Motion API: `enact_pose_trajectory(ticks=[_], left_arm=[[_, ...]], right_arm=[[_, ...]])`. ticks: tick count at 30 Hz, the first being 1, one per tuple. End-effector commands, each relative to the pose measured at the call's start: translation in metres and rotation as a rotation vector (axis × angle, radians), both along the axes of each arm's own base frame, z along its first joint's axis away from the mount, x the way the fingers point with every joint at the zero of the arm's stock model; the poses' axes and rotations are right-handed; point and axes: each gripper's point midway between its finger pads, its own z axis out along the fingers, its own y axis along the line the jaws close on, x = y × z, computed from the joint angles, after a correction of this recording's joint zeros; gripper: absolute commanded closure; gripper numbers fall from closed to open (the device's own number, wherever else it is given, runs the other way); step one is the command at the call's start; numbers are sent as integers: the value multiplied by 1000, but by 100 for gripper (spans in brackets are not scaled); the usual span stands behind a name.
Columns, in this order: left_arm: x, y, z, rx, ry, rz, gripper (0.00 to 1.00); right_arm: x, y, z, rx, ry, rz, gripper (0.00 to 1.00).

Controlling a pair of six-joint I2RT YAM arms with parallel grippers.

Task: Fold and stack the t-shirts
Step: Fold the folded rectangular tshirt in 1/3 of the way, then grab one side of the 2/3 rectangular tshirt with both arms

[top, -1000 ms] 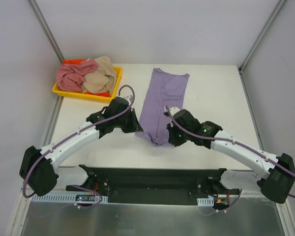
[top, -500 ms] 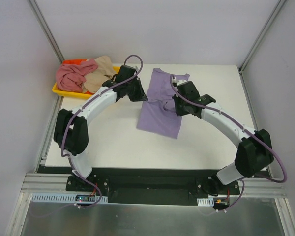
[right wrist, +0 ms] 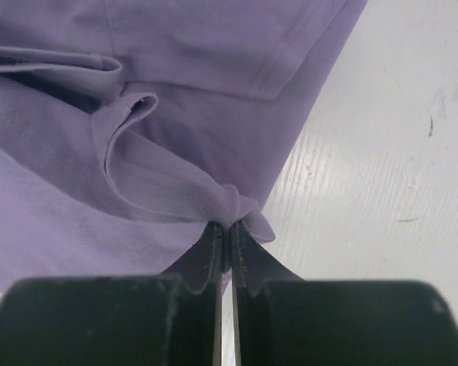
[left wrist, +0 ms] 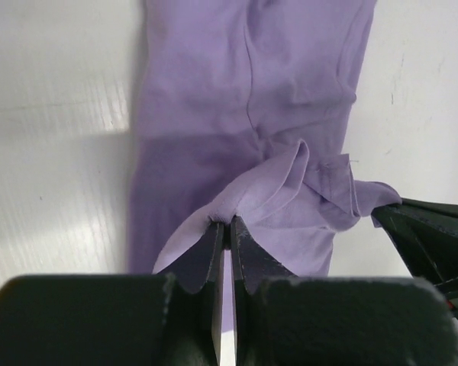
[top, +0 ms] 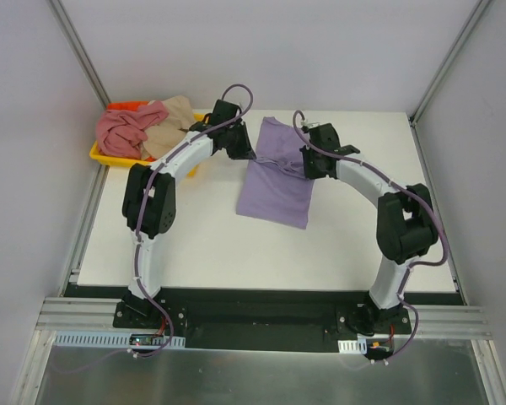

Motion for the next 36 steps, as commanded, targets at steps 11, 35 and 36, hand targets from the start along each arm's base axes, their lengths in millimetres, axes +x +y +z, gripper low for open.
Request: enact_pose_trajectory(ticks=[11, 35, 36], left_arm=[[29, 11, 2, -36, -5, -44, 31], [-196, 108, -4, 22, 83, 132, 1], [-198, 110, -7, 22, 87, 145, 1]], right_arm=[[54, 14, -1, 47, -45, 40, 35], [-102, 8, 66, 600, -160, -3, 4], [-105, 8, 65, 618, -152, -4, 4]])
